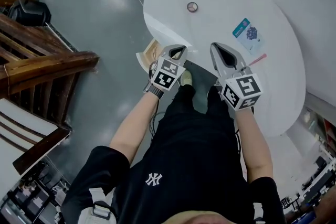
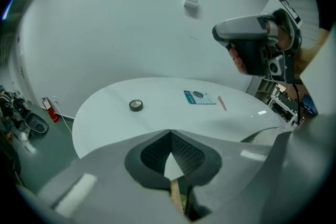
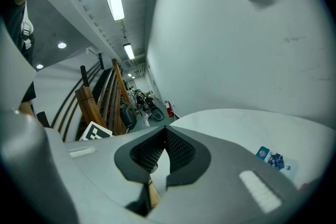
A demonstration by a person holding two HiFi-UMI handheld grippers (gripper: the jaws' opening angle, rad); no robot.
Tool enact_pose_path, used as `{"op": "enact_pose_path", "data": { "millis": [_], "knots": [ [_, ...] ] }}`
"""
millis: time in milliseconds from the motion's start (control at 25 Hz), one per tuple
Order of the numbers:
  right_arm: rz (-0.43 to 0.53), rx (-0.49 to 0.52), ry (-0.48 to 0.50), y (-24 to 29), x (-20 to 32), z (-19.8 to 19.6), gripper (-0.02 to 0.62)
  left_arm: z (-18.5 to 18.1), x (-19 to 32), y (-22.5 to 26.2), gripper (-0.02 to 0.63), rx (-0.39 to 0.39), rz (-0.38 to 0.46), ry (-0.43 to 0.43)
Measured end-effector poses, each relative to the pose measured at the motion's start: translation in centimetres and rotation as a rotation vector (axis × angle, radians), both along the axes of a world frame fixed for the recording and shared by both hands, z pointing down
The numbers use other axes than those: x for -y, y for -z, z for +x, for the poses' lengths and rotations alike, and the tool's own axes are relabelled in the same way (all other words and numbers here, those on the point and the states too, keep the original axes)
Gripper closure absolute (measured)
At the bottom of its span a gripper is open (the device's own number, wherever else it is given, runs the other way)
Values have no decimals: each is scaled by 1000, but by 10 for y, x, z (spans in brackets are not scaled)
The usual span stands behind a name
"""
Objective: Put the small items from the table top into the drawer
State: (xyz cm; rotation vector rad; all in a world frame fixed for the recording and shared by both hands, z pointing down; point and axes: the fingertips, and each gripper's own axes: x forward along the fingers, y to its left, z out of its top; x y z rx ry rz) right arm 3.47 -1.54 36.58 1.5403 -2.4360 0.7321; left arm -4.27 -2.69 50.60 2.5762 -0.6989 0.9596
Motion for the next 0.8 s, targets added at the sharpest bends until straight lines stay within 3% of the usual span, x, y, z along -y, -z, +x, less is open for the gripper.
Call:
{"op": "enact_pose_path", "data": {
  "millis": [320, 520, 800],
  "knots": [
    [52, -39, -47, 23, 16, 3, 569, 20, 37, 62, 606, -94, 115, -21],
    [52, -52, -36, 21, 27, 2, 569, 32, 65, 69, 604, -89, 163, -19],
    [31, -32, -6, 2, 57, 14, 569, 52, 102, 47, 584, -38, 166, 5]
  ]
}}
